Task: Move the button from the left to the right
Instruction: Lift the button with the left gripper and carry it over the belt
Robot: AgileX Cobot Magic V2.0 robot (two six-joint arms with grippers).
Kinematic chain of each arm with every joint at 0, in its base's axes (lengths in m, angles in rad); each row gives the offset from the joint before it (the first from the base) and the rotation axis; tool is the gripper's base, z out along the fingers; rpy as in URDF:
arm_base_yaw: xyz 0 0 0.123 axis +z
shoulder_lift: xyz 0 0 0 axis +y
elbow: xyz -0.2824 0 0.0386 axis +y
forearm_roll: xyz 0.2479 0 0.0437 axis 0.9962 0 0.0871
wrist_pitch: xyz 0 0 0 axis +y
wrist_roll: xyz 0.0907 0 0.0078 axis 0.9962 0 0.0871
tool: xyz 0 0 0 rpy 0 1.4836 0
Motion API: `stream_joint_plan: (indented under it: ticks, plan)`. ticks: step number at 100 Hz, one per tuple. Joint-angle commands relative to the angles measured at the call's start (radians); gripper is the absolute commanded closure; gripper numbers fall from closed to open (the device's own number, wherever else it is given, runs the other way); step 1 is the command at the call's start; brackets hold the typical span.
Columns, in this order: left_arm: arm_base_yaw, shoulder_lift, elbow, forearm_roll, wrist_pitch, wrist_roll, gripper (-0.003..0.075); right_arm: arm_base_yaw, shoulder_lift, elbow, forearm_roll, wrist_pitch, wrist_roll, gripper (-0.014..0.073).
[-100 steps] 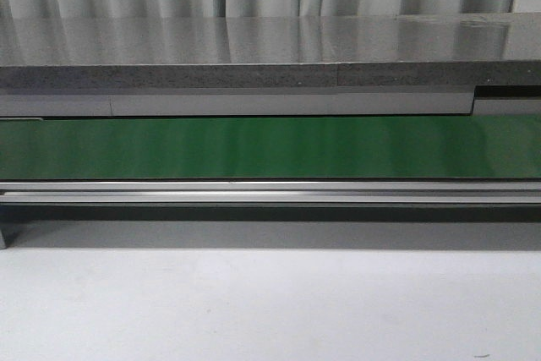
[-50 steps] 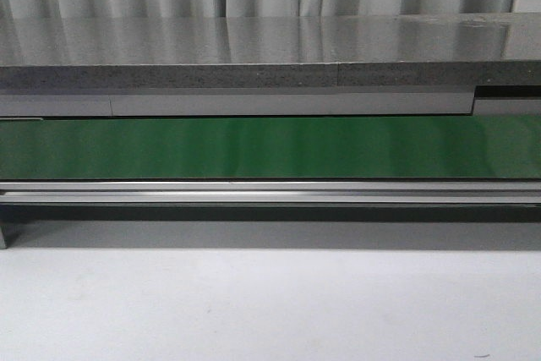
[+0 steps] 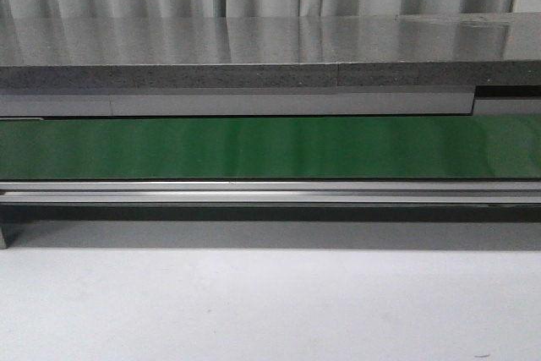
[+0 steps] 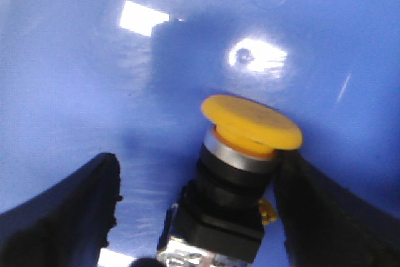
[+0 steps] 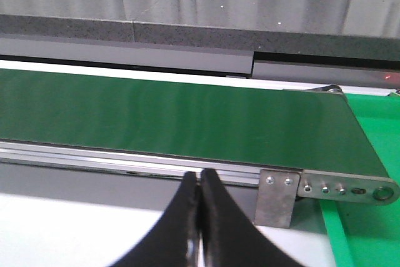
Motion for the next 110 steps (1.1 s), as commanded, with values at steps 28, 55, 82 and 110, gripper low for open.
stream_joint_plan:
  ticks: [28, 55, 82, 110]
  plan:
    - [0.000, -0.025, -0.044, -0.015, 0.011, -0.001, 0.0610, 0.001, -0.002, 0.001, -0.009, -0.079, -0.010, 0.0662]
    - [0.000, -0.100, -0.105, -0.024, 0.056, 0.007, 0.0715, 0.001, -0.002, 0.001, -0.009, -0.079, -0.010, 0.0662]
    - [-0.032, -0.257, -0.117, -0.272, 0.069, 0.158, 0.0715, 0.001, -0.002, 0.001, -0.009, -0.079, -0.010, 0.0662]
    - [-0.147, -0.255, -0.114, -0.265, 0.080, 0.158, 0.0715, 0.001, -0.002, 0.001, -0.009, -0.079, -0.010, 0.0662]
